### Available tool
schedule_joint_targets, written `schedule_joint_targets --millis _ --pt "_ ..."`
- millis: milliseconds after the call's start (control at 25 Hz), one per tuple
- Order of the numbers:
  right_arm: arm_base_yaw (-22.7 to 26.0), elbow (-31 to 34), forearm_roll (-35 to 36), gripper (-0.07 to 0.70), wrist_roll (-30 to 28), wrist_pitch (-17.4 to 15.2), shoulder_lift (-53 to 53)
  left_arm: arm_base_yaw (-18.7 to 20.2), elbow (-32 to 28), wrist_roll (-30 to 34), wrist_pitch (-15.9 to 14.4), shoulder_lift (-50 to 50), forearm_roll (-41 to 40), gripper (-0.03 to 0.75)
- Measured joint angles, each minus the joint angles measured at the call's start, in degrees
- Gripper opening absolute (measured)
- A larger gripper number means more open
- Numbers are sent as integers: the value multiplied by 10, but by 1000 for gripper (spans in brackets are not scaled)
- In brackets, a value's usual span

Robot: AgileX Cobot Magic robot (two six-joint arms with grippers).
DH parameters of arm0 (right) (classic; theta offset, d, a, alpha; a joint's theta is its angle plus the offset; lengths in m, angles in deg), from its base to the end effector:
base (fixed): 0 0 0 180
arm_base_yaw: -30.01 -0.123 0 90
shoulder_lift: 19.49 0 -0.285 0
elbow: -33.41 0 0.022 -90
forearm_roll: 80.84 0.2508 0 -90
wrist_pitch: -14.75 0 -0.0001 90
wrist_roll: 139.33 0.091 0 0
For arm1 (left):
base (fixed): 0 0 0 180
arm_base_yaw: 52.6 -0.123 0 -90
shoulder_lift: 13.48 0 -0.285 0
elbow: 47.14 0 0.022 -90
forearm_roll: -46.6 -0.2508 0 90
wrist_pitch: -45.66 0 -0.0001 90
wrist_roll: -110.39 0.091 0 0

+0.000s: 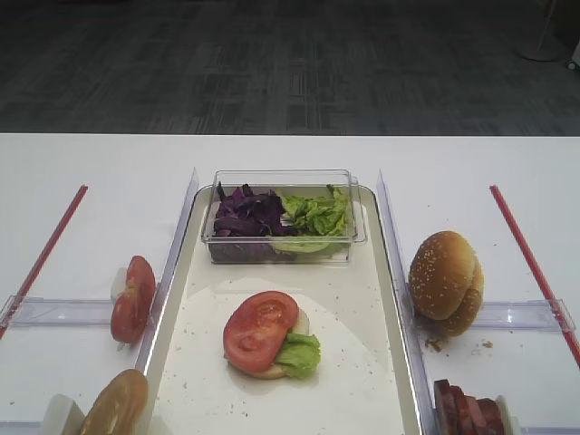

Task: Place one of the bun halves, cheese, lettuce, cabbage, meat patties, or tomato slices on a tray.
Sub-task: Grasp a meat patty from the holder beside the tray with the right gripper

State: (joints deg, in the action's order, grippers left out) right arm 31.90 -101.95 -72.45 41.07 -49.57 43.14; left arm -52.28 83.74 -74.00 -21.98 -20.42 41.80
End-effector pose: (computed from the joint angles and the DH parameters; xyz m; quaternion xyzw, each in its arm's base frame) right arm 0.1288 0.0077 0.2335 0.0467 0.9939 0.0671 0.0740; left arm -0.0116 0.0071 0.2654 -0.0355 0.8802 0.0223 0.4727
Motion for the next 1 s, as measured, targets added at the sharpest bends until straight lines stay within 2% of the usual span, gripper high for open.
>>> schedule_joint_targets --millis 360,560,1000 --pt "0 0 10 591 -4 -1 0 0 0 0 0 0 0 689" --pt "0 0 11 549 -4 -3 0 0 0 0 0 0 0 689" --pt "0 0 33 540 -26 -3 1 0 0 0 0 0 0 689"
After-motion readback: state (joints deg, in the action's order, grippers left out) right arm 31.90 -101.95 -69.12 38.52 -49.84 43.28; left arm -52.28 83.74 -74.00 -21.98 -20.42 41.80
